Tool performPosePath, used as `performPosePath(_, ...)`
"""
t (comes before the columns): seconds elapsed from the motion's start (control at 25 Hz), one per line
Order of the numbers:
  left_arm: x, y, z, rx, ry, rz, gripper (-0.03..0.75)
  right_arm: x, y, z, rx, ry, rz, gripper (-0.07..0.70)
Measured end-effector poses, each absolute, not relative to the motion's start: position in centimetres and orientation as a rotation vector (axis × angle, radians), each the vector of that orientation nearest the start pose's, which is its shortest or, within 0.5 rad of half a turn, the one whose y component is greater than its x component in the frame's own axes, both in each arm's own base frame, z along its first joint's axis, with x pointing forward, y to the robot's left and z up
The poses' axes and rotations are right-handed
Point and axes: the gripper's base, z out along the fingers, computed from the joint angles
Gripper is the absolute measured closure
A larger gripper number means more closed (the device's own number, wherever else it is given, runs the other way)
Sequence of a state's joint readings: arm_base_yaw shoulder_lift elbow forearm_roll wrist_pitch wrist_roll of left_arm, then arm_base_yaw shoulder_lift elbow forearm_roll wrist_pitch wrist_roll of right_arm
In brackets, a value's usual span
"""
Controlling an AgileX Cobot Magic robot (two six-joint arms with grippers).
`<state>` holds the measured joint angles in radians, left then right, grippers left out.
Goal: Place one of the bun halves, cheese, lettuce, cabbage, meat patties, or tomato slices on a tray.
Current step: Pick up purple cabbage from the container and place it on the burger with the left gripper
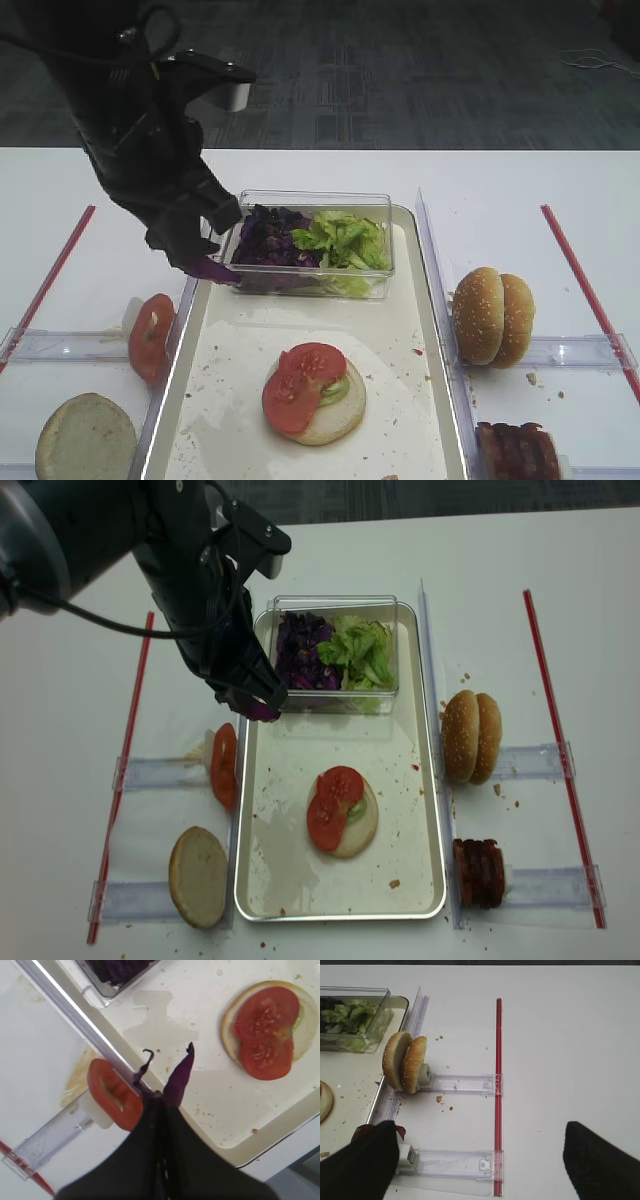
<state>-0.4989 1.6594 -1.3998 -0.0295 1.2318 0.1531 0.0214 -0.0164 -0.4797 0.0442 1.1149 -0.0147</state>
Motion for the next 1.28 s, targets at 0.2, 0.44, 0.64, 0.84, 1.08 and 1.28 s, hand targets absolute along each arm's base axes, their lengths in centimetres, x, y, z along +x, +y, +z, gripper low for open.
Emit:
performPosePath(0.2, 27.2, -18.6, 29.0, 1.066, 2.792, -0.174, 0.692, -0.8, 0.3, 26.7, -0.043, 2.102, 0.056, -0.058)
performPosePath(0.44, 24.3, -22.3, 29.0, 1.267, 2.717, -0.209, 0.692, -0.8, 0.3, 26.7, -0.043, 2.102, 0.056, -0.058)
performPosePath(0.64, 23.9, -23.2, 28.4, 1.31, 2.719, -0.211, 0.692, -0.8, 0.3, 26.7, -0.045, 2.102, 0.055, -0.058)
performPosePath(0.84, 24.2, -23.6, 27.2, 1.324, 2.75, -0.201, 0.692, -0.8, 0.3, 26.7, -0.045, 2.102, 0.055, -0.058)
performPosePath(1.08, 24.9, -24.2, 25.2, 1.343, 2.803, -0.181, 0.692, -0.8, 0.3, 26.7, -0.045, 2.102, 0.055, -0.058)
performPosePath(1.28, 25.4, -24.8, 24.0, 1.333, 2.805, -0.19, 0.692, -0.8, 0.3, 26.7, -0.045, 2.102, 0.055, -0.058)
